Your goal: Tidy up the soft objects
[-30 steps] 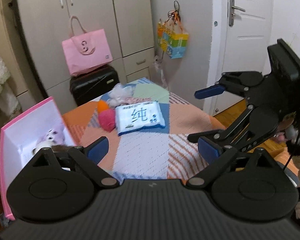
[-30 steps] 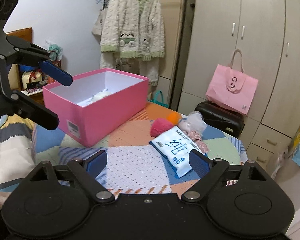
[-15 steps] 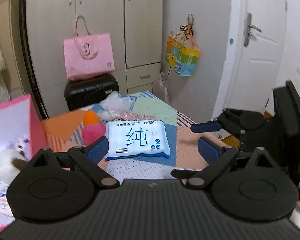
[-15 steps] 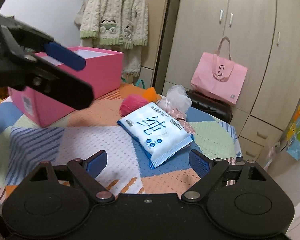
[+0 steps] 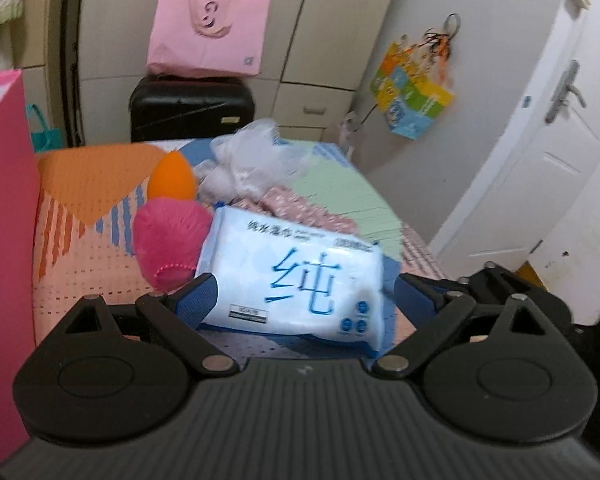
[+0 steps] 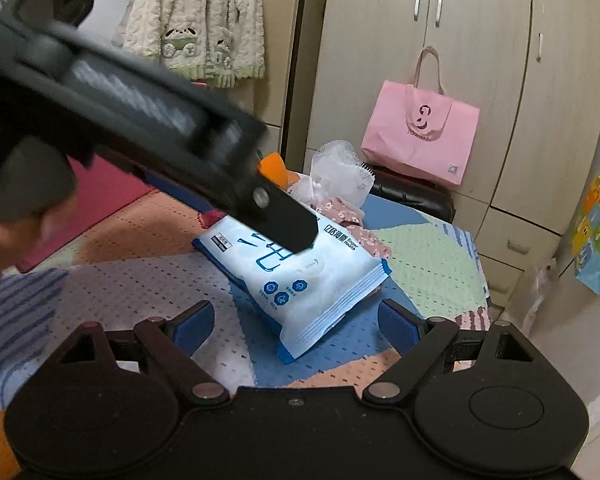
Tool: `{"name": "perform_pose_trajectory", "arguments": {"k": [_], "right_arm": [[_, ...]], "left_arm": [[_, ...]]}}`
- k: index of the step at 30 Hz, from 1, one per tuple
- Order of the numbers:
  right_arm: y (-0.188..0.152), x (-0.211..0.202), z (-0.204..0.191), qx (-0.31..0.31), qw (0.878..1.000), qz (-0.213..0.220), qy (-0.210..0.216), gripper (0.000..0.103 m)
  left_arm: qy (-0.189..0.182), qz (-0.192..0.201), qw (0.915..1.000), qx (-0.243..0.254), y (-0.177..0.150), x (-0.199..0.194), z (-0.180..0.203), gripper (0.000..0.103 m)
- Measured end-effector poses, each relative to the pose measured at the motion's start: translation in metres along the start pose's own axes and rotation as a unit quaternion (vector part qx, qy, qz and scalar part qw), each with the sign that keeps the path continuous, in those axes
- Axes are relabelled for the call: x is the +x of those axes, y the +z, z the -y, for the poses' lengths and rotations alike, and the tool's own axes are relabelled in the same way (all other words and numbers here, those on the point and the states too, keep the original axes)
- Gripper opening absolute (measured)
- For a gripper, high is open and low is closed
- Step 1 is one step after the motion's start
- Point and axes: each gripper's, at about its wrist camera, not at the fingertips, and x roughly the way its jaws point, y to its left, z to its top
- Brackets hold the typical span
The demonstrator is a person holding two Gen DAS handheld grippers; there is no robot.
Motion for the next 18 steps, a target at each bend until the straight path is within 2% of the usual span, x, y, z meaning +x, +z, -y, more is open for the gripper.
{"name": "perform_pose_trajectory", "arguments": {"k": [5, 9, 16, 18], "right_arm": [[0.001, 0.006, 0.0, 0.007, 1.0, -0.005, -0.004, 0.091], [0.004, 0.009, -0.002, -0.003, 1.0, -0.009, -0.007, 0.091], [0.007, 0.017, 0.001, 0.011, 1.0, -0.022, 0.005, 0.089], [0.006, 0.018, 0.007, 0.034, 0.999, -0.026, 0.022, 0.084]], "left_arm": [[0.027, 0.003, 0.9996, -0.012, -0.001, 0.014, -0.007, 0.095], [0.034, 0.002, 0.9989, -0.032, -0.001, 0.021, -0.015, 0.096], [0.017, 0.0, 0.999, -0.043, -0.005, 0.027, -0.017, 0.094], [0.011, -0.003, 0.9988, -0.048, -0.006, 0.028, -0.018, 0.094]]}}
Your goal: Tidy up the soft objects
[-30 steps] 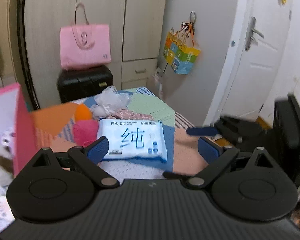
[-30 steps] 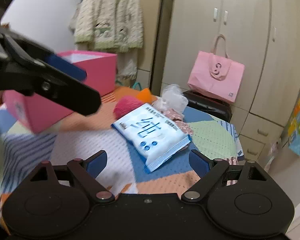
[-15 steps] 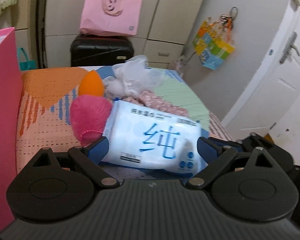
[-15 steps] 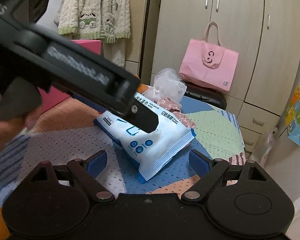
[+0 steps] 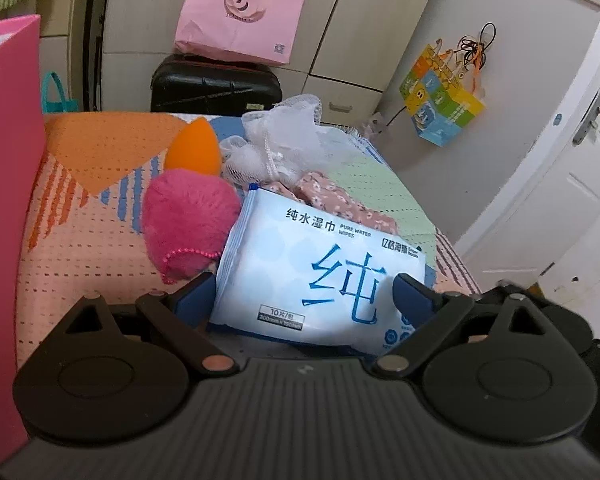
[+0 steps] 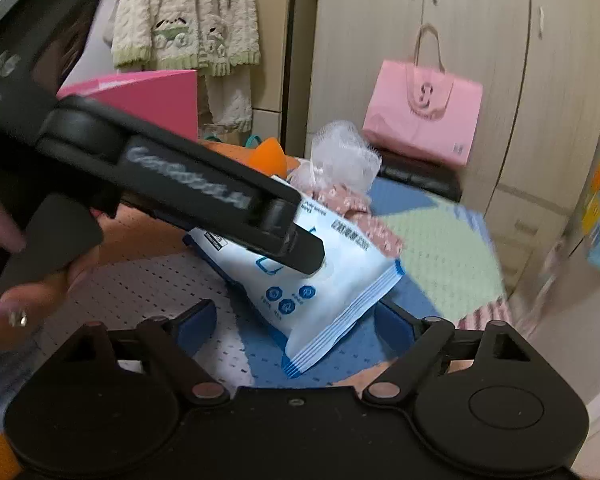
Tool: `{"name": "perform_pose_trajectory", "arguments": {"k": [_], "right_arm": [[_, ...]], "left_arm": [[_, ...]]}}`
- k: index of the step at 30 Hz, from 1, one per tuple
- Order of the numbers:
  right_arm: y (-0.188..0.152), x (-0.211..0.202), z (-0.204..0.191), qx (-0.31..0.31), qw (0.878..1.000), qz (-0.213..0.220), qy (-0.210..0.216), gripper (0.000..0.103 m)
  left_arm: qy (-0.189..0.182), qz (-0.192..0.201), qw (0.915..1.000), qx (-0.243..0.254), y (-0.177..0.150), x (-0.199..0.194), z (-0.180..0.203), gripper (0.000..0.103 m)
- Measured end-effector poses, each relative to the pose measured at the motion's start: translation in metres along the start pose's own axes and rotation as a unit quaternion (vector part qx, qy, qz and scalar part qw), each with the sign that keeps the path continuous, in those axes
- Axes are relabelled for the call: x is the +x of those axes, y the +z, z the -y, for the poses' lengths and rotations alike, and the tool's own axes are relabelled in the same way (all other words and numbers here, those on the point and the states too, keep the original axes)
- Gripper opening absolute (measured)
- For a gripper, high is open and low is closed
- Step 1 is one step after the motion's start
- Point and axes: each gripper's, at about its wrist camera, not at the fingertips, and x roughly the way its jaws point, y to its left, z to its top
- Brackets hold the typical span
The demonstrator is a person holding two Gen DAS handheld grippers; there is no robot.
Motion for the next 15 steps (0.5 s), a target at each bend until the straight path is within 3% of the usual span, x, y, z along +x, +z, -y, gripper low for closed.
{"name": "perform_pose_trajectory", "arguments": {"k": [4, 10, 13, 15], "right_arm": [[-0.002, 0.0, 0.003, 0.012, 1.0, 0.003, 0.005, 0.077], [-0.002, -0.002, -0.013, -0.035, 0.998, 0.014, -0.054, 0.081], [-0.001, -0.002, -0.017, -0.047, 0.997, 0.015, -0.061, 0.08], [-0.001, -0.003, -0.018, -0.047, 0.997, 0.017, -0.054, 0.069]], "left_arm": [[0.001, -0.002, 1.0, -0.003, 0.001, 0.0, -0.001, 0.094], [0.004, -0.003, 1.0, 0.004, -0.001, -0.001, -0.001, 0.094], [-0.003, -0.007, 0.9999, 0.006, -0.002, -0.001, 0.001, 0.094], [-0.017, -0.013, 0.9997, 0.006, -0.003, -0.003, 0.001, 0.093]]}}
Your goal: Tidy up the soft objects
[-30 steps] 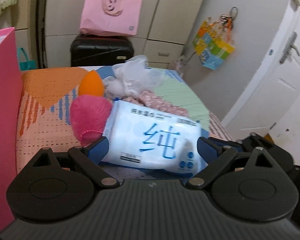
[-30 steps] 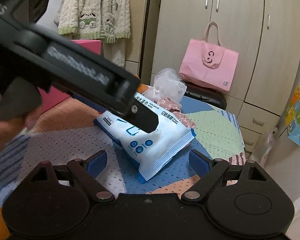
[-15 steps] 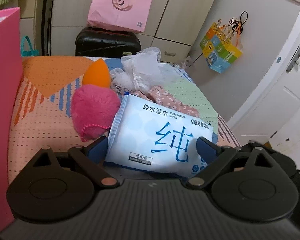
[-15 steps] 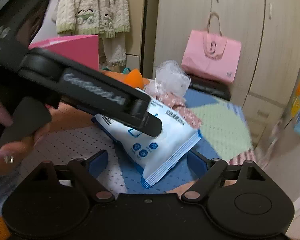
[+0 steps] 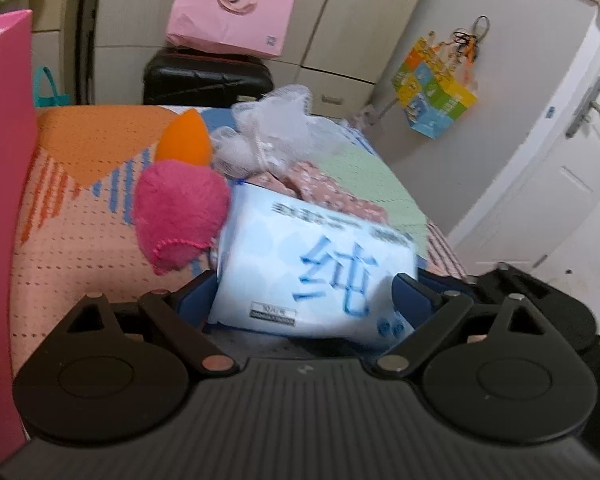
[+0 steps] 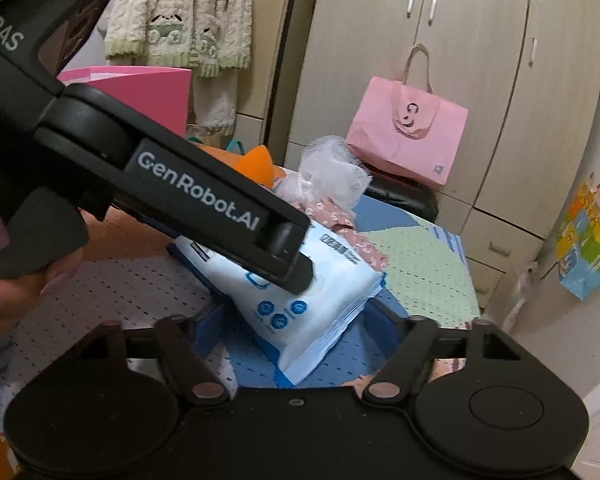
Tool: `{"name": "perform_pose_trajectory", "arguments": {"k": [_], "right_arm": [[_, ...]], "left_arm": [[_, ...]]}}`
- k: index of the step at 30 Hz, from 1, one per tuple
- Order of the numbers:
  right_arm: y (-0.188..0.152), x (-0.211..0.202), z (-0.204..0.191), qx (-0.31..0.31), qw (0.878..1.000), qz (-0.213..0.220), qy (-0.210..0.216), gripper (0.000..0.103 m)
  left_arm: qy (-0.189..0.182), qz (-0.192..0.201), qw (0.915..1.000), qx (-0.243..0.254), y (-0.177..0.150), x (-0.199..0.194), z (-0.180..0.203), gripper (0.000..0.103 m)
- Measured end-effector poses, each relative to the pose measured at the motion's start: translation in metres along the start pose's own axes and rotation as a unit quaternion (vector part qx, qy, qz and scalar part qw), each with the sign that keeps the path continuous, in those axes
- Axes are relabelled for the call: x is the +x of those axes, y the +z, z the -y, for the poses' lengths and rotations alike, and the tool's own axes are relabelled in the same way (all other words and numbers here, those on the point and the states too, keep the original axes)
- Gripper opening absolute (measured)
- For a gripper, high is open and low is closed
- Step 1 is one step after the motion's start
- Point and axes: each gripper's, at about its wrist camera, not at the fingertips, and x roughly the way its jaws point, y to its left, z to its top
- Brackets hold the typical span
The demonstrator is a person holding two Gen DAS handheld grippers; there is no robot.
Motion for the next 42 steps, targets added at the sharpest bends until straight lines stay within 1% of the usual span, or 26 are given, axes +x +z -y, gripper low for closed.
{"name": "perform_pose_trajectory", "arguments": {"k": [2, 3, 4, 13, 17, 23, 25, 29, 30, 38, 42], "right_arm": [[0.0, -0.001, -0.001, 0.001, 1.0, 0.004, -0.004, 0.061], [-0.001, -0.001, -0.002, -0.001, 1.0, 0.006, -0.011, 0.058], [-0.002, -0.002, -0.002, -0.002, 1.0, 0.007, -0.014, 0.057], [-0.007, -0.012, -0.002, 0.003, 1.0, 0.017, -0.022, 0.056], [-0.01, -0.016, -0.001, 0.023, 0.999, 0.017, -0.015, 0.056], [-0.012, -0.025, -0.005, 0.032, 0.999, 0.018, -0.015, 0.056], [-0.012, -0.029, -0.007, 0.035, 0.999, 0.018, -0.014, 0.057], [-0.012, -0.038, -0.009, 0.043, 0.999, 0.018, -0.011, 0.067], [-0.012, -0.041, -0.01, 0.045, 0.999, 0.02, -0.012, 0.068], [-0.013, -0.06, -0.018, 0.039, 0.999, 0.026, -0.007, 0.073], [-0.012, -0.075, -0.022, 0.034, 0.999, 0.029, -0.005, 0.073]], "left_arm": [[-0.003, -0.002, 1.0, 0.007, -0.003, -0.002, 0.003, 0.087], [-0.003, -0.002, 0.9999, 0.011, -0.005, -0.003, 0.005, 0.087], [-0.004, -0.002, 0.9999, 0.014, -0.007, -0.005, 0.007, 0.087], [0.0, 0.001, 0.9995, 0.031, -0.02, -0.015, 0.018, 0.082], [0.005, 0.0, 0.9991, 0.042, -0.025, -0.02, 0.023, 0.082], [0.003, -0.001, 0.9988, 0.049, -0.032, -0.03, 0.028, 0.081], [0.0, -0.002, 0.9988, 0.049, -0.033, -0.034, 0.03, 0.081], [-0.013, -0.013, 0.9988, 0.046, -0.039, -0.041, 0.035, 0.082], [-0.013, -0.012, 0.9987, 0.047, -0.041, -0.043, 0.036, 0.082], [-0.017, -0.011, 0.9983, 0.054, -0.052, -0.065, 0.045, 0.081], [-0.02, -0.009, 0.998, 0.059, -0.058, -0.079, 0.049, 0.081]]}}
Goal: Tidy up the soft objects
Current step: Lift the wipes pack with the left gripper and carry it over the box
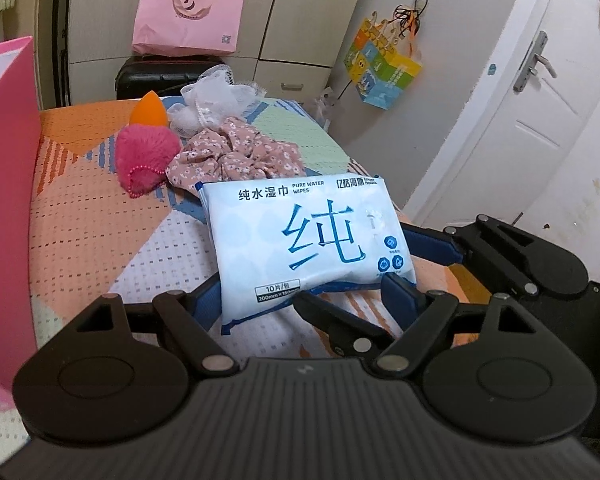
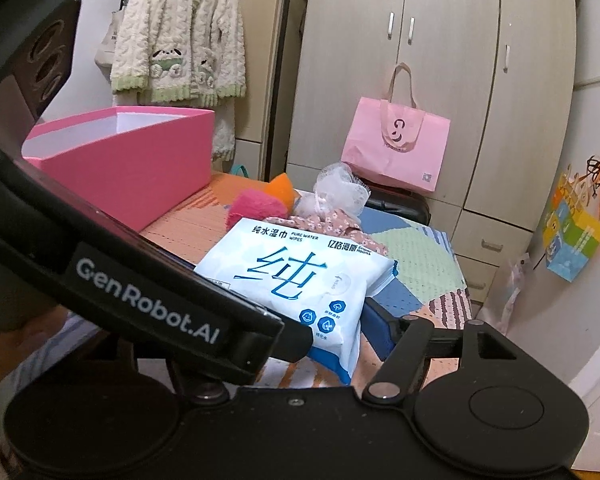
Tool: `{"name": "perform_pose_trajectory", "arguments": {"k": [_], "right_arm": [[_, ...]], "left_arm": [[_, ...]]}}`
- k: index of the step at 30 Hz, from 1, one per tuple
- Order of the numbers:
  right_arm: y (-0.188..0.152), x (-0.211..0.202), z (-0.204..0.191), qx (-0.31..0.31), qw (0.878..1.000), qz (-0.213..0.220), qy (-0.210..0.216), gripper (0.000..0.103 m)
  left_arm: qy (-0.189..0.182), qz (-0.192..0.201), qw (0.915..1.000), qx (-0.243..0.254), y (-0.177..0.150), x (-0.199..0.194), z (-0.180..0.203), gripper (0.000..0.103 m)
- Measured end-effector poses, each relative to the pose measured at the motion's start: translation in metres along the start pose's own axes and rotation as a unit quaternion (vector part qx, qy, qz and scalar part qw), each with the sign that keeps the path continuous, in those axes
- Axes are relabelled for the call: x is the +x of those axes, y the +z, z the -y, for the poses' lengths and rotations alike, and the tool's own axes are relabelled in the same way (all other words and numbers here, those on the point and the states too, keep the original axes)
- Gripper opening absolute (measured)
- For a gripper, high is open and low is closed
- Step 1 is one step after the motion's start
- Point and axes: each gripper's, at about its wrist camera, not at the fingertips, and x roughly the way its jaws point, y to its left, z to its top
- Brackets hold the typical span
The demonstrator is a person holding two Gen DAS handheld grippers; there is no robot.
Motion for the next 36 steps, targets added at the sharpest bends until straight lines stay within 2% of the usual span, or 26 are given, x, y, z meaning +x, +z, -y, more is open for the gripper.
{"name": "perform_pose_trajectory", "arguments": {"k": [11, 22, 32, 36], "right_arm": [[0.001, -0.037, -0.013, -0.006, 1.0, 0.009, 0.007, 0.072], [0.005, -0.064, -0.03, -0.009, 1.0, 0.004, 0.019, 0.072], [0.018, -0.085, -0.06, -0.025, 0.998, -0.002, 0.062, 0.073], [0.032, -0.094, -0.078, -0.044, 0.995, 0.006, 0.089, 0.073]], "left_arm": [[0.006, 0.022, 0.9994, 0.025, -0.011, -0.039, 0.016, 0.082], [0.007, 0.023, 0.9993, 0.028, -0.023, -0.069, 0.018, 0.082], [0.021, 0.026, 0.9993, 0.017, -0.038, -0.127, 0.006, 0.082], [0.046, 0.035, 0.998, 0.024, -0.039, -0.16, 0.002, 0.081]]}}
